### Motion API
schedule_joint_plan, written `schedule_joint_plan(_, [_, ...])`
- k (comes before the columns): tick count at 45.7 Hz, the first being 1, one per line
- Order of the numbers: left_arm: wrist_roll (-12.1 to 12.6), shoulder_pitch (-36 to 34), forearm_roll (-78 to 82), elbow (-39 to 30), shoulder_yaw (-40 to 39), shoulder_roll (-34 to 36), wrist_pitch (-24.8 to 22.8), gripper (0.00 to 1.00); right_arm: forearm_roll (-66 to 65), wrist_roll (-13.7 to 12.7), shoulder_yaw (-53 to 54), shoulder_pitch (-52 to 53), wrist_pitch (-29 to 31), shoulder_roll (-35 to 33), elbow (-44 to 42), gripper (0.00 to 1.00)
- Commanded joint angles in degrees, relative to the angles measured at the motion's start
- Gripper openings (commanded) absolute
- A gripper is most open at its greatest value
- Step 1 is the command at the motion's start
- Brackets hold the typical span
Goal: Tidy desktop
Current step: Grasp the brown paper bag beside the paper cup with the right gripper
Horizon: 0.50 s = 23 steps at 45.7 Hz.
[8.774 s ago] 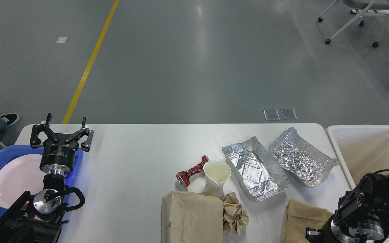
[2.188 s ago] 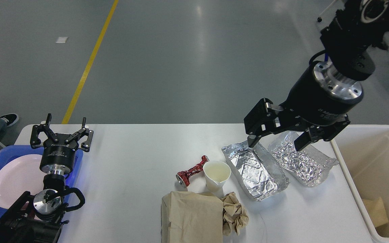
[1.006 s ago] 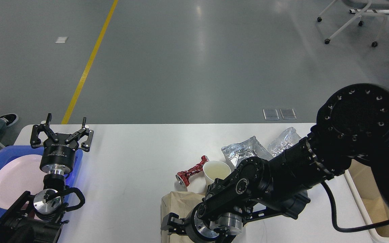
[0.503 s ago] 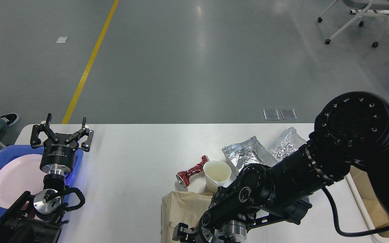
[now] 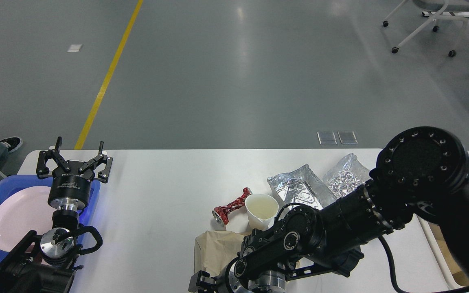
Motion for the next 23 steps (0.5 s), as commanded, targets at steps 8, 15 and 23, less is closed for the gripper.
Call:
schedule_joint_plan(8, [0.0, 0.0, 0.0, 0.0, 0.0, 0.0, 0.0, 0.96, -9.0, 0.1, 4.7, -4.7, 0.1, 0.2, -4.9, 0.97])
schedule_joint_plan(15, [0.0, 0.0, 0.0, 0.0, 0.0, 0.0, 0.0, 0.96, -12.6, 0.0, 3.7, -8.4, 0.9, 0.5, -6.8, 0.97])
schedule_joint_plan(23, [0.0, 0.0, 0.0, 0.0, 0.0, 0.0, 0.0, 0.96, -20.3, 0.0, 1.4, -15.9, 2.0, 0.3, -13.4, 0.96])
